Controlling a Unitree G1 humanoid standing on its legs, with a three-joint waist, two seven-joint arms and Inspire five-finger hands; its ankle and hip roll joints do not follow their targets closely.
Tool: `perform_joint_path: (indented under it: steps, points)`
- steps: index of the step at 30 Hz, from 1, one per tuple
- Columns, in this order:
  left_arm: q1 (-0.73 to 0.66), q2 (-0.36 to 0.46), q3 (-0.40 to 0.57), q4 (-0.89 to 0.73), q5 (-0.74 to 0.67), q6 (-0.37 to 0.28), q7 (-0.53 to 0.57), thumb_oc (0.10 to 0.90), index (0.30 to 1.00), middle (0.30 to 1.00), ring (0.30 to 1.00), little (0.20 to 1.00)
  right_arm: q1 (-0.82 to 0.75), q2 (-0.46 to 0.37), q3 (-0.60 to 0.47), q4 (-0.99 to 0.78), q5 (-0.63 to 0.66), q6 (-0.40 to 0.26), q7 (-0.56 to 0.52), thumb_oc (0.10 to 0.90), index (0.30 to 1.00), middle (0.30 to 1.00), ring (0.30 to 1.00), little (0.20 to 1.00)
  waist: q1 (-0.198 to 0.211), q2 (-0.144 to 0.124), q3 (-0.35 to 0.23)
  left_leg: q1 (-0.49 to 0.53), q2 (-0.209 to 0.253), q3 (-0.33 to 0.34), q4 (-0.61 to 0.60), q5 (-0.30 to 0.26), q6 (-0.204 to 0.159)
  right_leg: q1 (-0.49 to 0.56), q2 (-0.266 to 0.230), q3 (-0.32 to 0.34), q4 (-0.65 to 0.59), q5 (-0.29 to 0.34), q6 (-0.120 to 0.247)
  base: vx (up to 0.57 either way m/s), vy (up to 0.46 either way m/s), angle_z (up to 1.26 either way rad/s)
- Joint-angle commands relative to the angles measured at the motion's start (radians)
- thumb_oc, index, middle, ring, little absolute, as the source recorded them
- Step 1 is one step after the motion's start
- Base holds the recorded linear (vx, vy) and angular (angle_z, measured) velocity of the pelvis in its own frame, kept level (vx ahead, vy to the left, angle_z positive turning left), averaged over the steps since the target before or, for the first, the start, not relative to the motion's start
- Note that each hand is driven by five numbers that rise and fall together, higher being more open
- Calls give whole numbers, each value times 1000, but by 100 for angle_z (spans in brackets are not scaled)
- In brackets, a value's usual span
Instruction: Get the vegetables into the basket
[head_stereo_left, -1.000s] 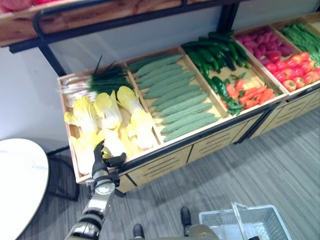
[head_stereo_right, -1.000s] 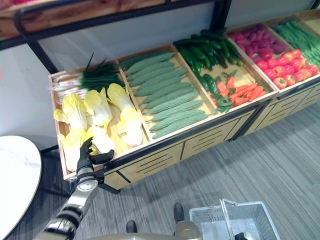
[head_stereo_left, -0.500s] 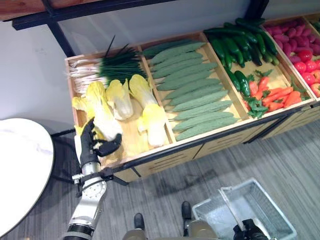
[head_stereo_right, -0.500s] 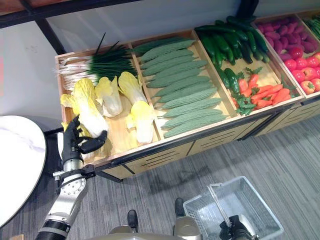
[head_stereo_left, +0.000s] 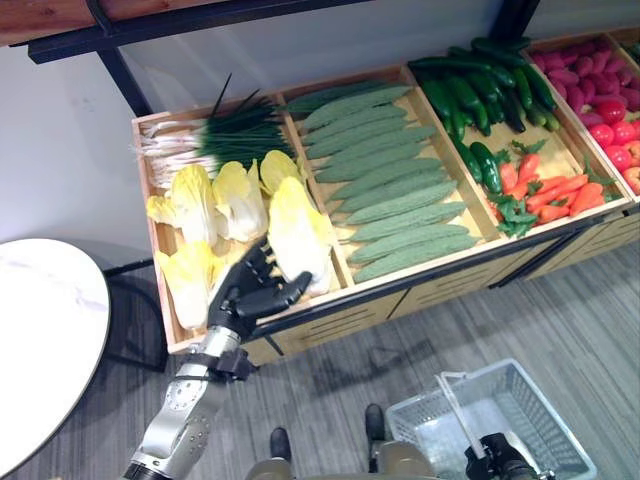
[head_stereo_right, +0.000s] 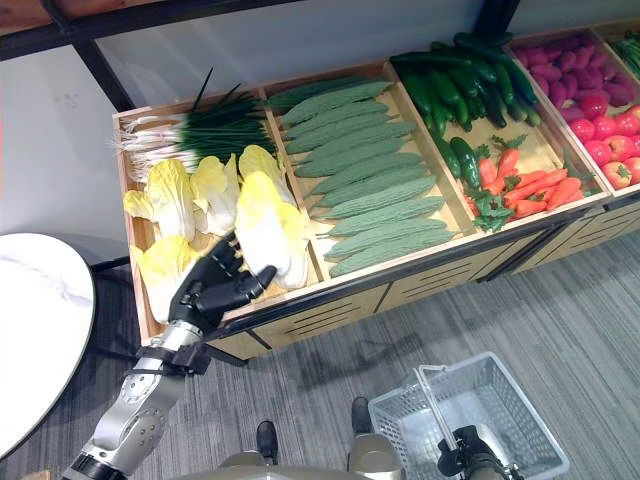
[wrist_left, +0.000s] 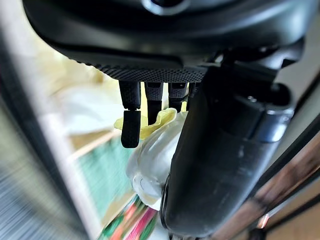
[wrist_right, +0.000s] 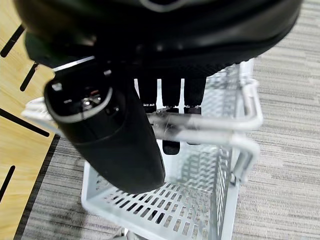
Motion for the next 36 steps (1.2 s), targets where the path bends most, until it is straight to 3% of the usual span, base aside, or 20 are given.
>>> perform_joint_path:
  steps: [1, 11, 21, 23, 24, 25, 26, 28, 29, 30, 32, 36]
  points:
    - [-70, -2, 39, -82, -99, -65, -129, 400, 300, 300, 300, 300, 6, -9, 31, 16, 4, -32, 23, 400, 300, 300, 300, 300, -10, -55, -56, 5, 5, 6, 1, -38, -24, -12, -74, 51, 0, -23, 90, 4, 9, -6]
    - [-69, 2, 21, -42, -82, -82, -147, 400, 300, 300, 300, 300, 11, -3, 13, 36, 9, -39, 27, 400, 300, 300, 300, 300, -8, -52, -57, 11, -1, 10, 1, -41, -20, -7, -80, 55, 0, -22, 93, 2, 5, -2]
    - [-109, -18, 19, -17, -39, -81, -111, 400, 300, 300, 300, 300, 7, -5, -36, 40, 50, -21, 23, 400, 300, 300, 300, 300, -10, -68, -35, 39, -35, 30, 1, -69, 17, -40, -111, 75, 83, -21, 122, -7, 92, -1]
    - [-141, -13, -10, 0, -21, -81, -109, 400, 300, 300, 300, 300, 15, 0, -37, 25, 53, -16, 27, 400, 300, 300, 300, 300, -24, -78, -22, 48, -56, 40, 1, -79, 34, -64, -127, 96, 117, -4, 145, -56, 247, -13]
    - [-152, -7, -21, 1, -10, -82, -110, 400, 300, 300, 300, 300, 21, 2, -34, 20, 49, -14, 30, 400, 300, 300, 300, 300, -36, -86, -20, 47, -69, 50, 1, -83, 39, -73, -138, 111, 111, 31, 160, -114, 240, -29]
    - [-173, -6, -30, 10, 9, -91, -101, 400, 300, 300, 300, 300, 19, 8, -28, 20, 42, -9, 34, 400, 300, 300, 300, 300, -43, -96, -16, 37, -85, 76, 1, -84, 45, -104, -152, 134, 90, 104, 181, -194, 235, -44]
    - [-198, 6, -37, 20, 42, -98, -90, 400, 300, 300, 300, 300, 8, 15, -23, 25, 37, -1, 38, 400, 300, 300, 300, 300, -46, -95, -13, 20, -80, 109, 1, -76, 46, -137, -159, 126, 80, 132, 185, -216, 196, -62]
    - [-215, 19, -40, 30, 64, -98, -87, 400, 300, 300, 300, 300, 10, 26, -31, 22, 56, 1, 34, 400, 300, 300, 300, 300, -39, -90, -8, 16, -68, 144, 1, -75, 54, -135, -162, 57, 122, 80, 172, -146, 99, -68]
    - [-215, 19, -40, 30, 64, -98, -87, 400, 300, 300, 300, 300, 9, 27, -31, 22, 56, 1, 34, 400, 300, 300, 300, 300, -39, -91, -11, 12, -69, 145, 1, -72, 54, -140, -162, 59, 122, 82, 172, -154, 128, -80]
    - [-206, 14, -31, 36, 68, -88, -88, 400, 300, 300, 300, 300, 7, 29, -32, 35, 61, -2, 34, 400, 300, 300, 300, 300, -19, -78, -16, 11, -54, 202, 1, -65, 67, -102, -164, -30, 239, -5, 139, -136, 128, -61]
    - [-190, 25, -29, 17, 67, -79, -94, 400, 300, 300, 300, 300, 8, 23, -39, 45, 63, -5, 31, 400, 300, 300, 300, 300, -7, -68, -29, 11, -48, 253, 6, -63, 81, -67, -170, -65, 355, -56, 124, -130, 107, -106]
    - [-174, 42, -22, -4, 72, -75, -108, 400, 300, 300, 300, 300, 2, 19, -34, 44, 50, -5, 33, 400, 300, 300, 300, 300, 17, -88, -53, 23, -61, 295, 22, -80, 71, 34, -190, -117, 268, -64, 148, -6, -56, -66]
